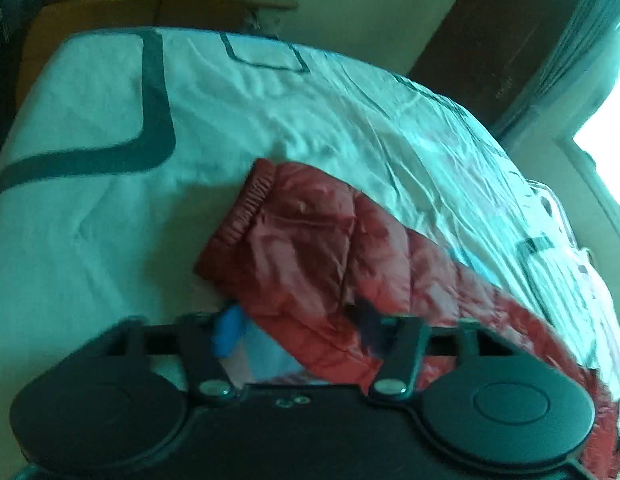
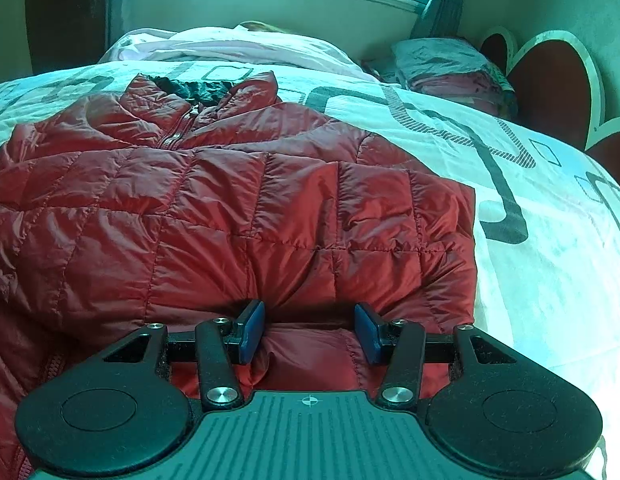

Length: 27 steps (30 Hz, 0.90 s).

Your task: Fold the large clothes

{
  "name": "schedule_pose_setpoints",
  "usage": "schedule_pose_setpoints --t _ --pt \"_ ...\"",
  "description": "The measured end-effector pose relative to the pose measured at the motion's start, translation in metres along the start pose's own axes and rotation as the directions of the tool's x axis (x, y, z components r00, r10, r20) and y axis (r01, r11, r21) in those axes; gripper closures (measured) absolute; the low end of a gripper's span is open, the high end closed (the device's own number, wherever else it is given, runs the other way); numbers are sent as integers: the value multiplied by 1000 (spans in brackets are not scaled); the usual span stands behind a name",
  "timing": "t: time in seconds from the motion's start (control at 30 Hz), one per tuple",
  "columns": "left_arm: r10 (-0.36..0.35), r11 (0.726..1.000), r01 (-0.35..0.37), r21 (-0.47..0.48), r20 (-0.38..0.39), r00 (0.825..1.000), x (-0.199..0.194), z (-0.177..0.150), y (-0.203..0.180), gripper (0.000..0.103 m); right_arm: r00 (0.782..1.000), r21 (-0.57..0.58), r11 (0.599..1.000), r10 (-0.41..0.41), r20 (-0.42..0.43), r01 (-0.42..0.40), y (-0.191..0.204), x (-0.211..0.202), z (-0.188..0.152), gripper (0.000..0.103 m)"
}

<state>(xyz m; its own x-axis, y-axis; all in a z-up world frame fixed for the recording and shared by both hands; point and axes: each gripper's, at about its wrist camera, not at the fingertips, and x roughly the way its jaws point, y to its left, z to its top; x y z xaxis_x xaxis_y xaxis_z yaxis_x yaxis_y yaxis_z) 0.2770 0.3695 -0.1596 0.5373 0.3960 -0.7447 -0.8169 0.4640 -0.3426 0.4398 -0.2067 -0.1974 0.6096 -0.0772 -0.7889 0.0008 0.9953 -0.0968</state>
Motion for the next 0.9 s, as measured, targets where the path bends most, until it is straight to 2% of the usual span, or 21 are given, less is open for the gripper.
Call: schedule_pose_setpoints --t 0.07,0.1,0.2,0.3,0.37,0.47,0.57,0.63,0.73,0.77,0.83,0.9 --pt "-3 1000 3 8 9 1000 2 0 -1 79 1000 7 1000 -3 5 3 0 -1 0 53" --pt "-12 1000 11 14 12 1000 2 0 -1 93 1000 15 1000 -4 12 4 -1 -3 0 54" --pt "-29 999 28 37 36 999 -7 -1 -8 97 1000 28 1000 -8 15 8 1 -1 -3 54" --pt "-97 989 87 121 77 992 -25 -1 -29 98 1000 38 999 2 -7 -1 0 2 1 54" --pt "-174 967 153 204 88 981 -40 -3 -53 98 1000 63 998 23 -11 -22 -6 1 4 53" --pt "-304 906 266 330 69 950 -63 -15 -97 98 999 78 996 37 17 -39 -10 -6 4 53" --pt "-426 815 385 434 -3 905 -80 -38 -145 98 998 97 994 55 41 -59 -13 -15 4 53" --pt "-492 747 461 479 -68 868 -88 -61 -178 98 997 104 992 64 51 -69 -15 -19 5 53" --pt "-577 622 567 540 -173 798 -101 -101 -230 98 995 117 989 78 65 -85 -21 -26 6 53" --pt "-593 586 589 556 -201 780 -103 -113 -243 98 994 121 989 80 70 -88 -23 -29 6 53" --pt "-619 494 630 599 -266 739 -111 -147 -273 98 994 131 987 81 77 -91 -29 -32 6 53" --pt "-624 424 664 615 -333 707 -114 -177 -294 98 993 139 986 83 81 -94 -35 -35 5 53"
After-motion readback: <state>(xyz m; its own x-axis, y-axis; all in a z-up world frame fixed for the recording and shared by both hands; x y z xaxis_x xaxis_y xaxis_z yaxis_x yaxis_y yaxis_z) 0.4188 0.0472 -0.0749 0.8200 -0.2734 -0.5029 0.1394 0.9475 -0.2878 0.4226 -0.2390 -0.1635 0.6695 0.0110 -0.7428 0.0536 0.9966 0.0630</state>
